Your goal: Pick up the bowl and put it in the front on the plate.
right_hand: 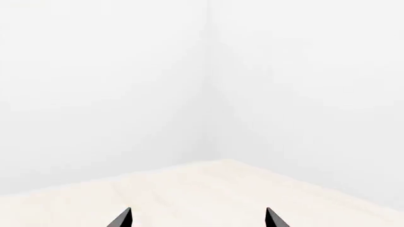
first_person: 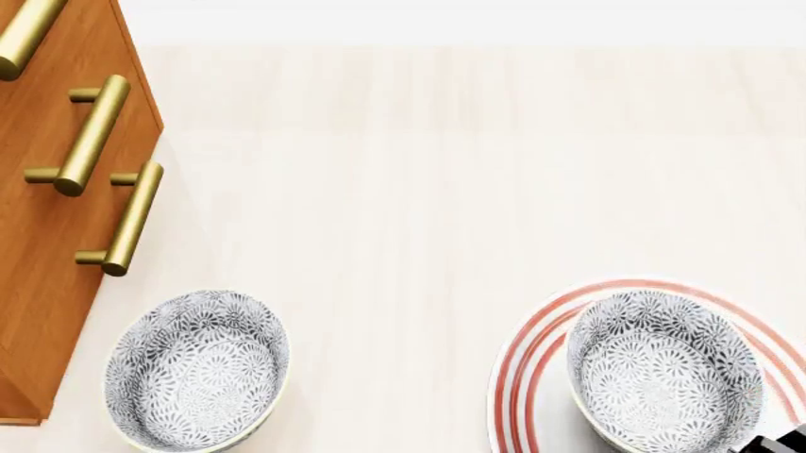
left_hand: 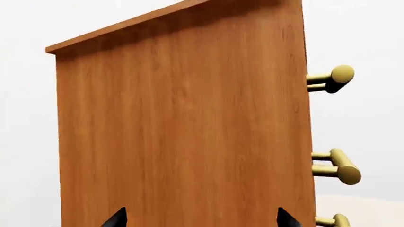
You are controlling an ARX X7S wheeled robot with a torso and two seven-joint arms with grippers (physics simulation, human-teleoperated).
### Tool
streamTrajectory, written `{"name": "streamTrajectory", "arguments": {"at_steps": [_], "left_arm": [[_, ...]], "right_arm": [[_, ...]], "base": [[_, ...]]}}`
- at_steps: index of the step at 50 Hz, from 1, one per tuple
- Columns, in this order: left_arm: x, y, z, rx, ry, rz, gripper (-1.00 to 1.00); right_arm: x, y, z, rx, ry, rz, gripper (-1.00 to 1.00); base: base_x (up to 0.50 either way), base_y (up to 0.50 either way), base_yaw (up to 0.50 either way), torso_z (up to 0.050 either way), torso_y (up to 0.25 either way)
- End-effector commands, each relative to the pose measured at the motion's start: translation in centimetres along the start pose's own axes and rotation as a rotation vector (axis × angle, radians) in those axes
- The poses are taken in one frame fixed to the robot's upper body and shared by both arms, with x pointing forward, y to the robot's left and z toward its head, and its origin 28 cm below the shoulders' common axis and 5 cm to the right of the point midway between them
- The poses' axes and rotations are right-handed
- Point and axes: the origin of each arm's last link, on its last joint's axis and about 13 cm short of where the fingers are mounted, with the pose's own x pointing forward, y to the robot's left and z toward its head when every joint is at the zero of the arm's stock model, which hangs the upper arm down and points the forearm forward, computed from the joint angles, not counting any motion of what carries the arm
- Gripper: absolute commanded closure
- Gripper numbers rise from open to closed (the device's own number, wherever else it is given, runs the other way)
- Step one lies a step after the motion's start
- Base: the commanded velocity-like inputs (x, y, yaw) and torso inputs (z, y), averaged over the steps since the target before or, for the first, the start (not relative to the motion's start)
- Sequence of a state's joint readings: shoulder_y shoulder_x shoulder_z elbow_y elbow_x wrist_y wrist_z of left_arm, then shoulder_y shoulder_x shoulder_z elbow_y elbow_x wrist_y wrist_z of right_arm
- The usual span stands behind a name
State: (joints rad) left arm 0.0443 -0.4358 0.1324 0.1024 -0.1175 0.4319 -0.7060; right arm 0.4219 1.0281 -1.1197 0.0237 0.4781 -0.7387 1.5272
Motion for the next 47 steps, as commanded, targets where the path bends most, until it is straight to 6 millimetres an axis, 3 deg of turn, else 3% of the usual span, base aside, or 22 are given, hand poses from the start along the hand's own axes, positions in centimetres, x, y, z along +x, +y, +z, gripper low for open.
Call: {"name": "streamTrajectory", "arguments": {"at_steps": [1, 12, 21, 30, 35, 47], "left_arm": [[2.9, 1.5, 1.2, 0.019, -0.115, 0.155, -1.00], [4.7, 2.5, 2.6, 0.039, -0.216, 0.241, -1.00], [6.6, 3.3, 4.6, 0.032, -0.321, 0.335, -1.00], [7.4, 3.6, 5.7, 0.015, -0.371, 0.376, -1.00], [7.3, 3.4, 4.9, 0.013, -0.340, 0.375, -1.00], [7.6, 3.5, 5.1, 0.016, -0.353, 0.391, -1.00]], "right_arm": [[1.5, -0.7, 0.1, -0.012, -0.129, -0.146, -1.00], [4.6, -1.6, 1.8, 0.002, -0.226, -0.296, -1.00], [7.3, -2.4, 5.0, 0.058, -0.373, -0.428, -1.00], [7.7, -1.8, 6.8, 0.096, -0.469, -0.426, -1.00], [7.4, -1.1, 5.8, 0.103, -0.440, -0.409, -1.00], [7.4, -1.1, 6.1, 0.101, -0.469, -0.405, -1.00]], "base": [[0.00, 0.00, 0.00, 0.000, 0.000], [0.00, 0.00, 0.00, 0.000, 0.000], [0.00, 0.00, 0.00, 0.000, 0.000], [0.00, 0.00, 0.00, 0.000, 0.000], [0.00, 0.00, 0.00, 0.000, 0.000], [0.00, 0.00, 0.00, 0.000, 0.000]]}}
